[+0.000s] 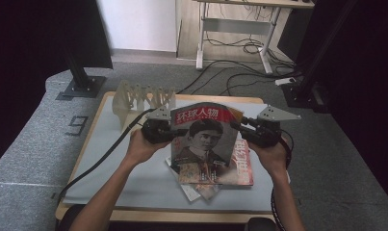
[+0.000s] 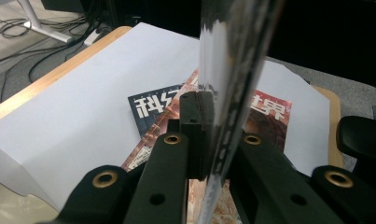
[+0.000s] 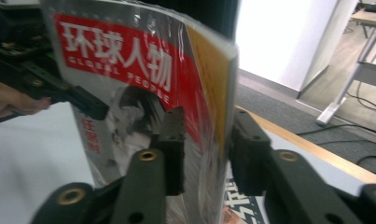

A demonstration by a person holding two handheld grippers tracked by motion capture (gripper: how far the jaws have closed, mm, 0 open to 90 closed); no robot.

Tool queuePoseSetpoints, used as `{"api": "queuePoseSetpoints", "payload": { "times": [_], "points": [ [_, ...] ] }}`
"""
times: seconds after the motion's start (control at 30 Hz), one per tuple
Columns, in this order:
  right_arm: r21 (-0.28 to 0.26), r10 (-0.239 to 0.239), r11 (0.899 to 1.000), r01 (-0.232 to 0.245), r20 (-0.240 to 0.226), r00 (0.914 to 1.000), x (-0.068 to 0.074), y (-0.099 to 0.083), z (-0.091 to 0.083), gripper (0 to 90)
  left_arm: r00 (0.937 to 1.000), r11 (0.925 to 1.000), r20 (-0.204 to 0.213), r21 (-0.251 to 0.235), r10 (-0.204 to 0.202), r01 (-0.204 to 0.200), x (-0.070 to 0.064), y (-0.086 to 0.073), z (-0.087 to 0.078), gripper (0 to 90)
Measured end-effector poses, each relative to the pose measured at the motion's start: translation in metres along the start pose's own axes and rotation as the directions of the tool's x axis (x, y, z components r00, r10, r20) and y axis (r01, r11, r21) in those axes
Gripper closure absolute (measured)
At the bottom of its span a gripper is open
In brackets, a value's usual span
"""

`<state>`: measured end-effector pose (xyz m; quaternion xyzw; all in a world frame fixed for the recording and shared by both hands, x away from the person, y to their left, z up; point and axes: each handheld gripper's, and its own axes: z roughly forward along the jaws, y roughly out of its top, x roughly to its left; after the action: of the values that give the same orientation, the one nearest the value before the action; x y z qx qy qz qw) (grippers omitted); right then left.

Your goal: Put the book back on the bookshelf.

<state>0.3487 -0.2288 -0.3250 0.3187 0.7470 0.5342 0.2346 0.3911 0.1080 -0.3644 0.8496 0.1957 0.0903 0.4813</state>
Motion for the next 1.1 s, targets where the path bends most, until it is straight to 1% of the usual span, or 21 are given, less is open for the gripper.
{"api": "queuePoseSetpoints", "payload": {
  "times": [0.2, 0.3, 0.33, 0.37, 0.43, 0.63, 0.9, 0.97, 1.03, 1.1],
  "points": [
    [0.030, -0.005, 1.000, 0.003, 0.065, 0.9979, -0.007, -0.011, -0.001, 54.1, 0.9999, 0.9999, -0.002, -0.002, 0.015, -0.015, -0.002, -0.002, -0.002, 86.6],
    [0.068, -0.009, 0.998, 0.003, 0.093, 0.9957, -0.009, -0.019, 0.001, 49.9, 0.9998, 0.9998, -0.002, -0.002, 0.022, -0.022, -0.002, -0.002, -0.002, 86.6],
    [0.068, -0.009, 0.998, 0.003, 0.093, 0.9957, -0.009, -0.019, 0.001, 49.9, 0.9997, 0.9997, -0.004, -0.002, 0.025, -0.025, -0.003, -0.002, -0.002, 86.6],
    [0.091, -0.011, 0.996, 0.001, 0.112, 0.9937, -0.011, -0.026, 0.003, 47.3, 0.9995, 0.9996, -0.010, 0.001, 0.030, -0.030, -0.003, -0.002, -0.002, 86.6],
    [0.114, -0.005, 0.993, -0.009, 0.126, 0.9920, -0.013, -0.034, 0.005, 45.1, 0.9993, 0.9994, -0.015, 0.003, 0.034, -0.034, -0.003, -0.002, -0.002, 86.6],
    [0.148, 0.037, 0.987, -0.061, 0.155, 0.9873, -0.018, -0.060, 0.012, 36.7, 0.9991, 0.9992, -0.017, -0.011, 0.039, -0.040, -0.004, -0.005, -0.003, 86.7],
    [0.197, 0.061, 0.975, -0.098, 0.188, 0.9802, -0.023, -0.088, 0.019, 20.7, 0.9994, 0.9998, -0.031, -0.013, 0.015, -0.015, -0.003, -0.004, -0.003, 86.7],
    [0.205, 0.076, 0.972, -0.116, 0.193, 0.9783, -0.024, -0.095, 0.019, 17.4, 0.9993, 0.9998, -0.034, -0.014, 0.013, -0.013, -0.004, -0.004, -0.003, 86.7],
    [0.218, 0.082, 0.967, -0.130, 0.215, 0.9733, -0.026, -0.103, 0.020, 13.2, 0.9992, 0.9998, -0.037, -0.015, 0.013, -0.014, -0.004, -0.005, -0.003, 86.7],
    [0.232, 0.090, 0.962, -0.147, 0.240, 0.9666, -0.029, -0.111, 0.019, 13.1, 0.9991, 0.9998, -0.040, -0.017, 0.013, -0.014, -0.005, -0.005, -0.003, 86.7]
  ]
}}
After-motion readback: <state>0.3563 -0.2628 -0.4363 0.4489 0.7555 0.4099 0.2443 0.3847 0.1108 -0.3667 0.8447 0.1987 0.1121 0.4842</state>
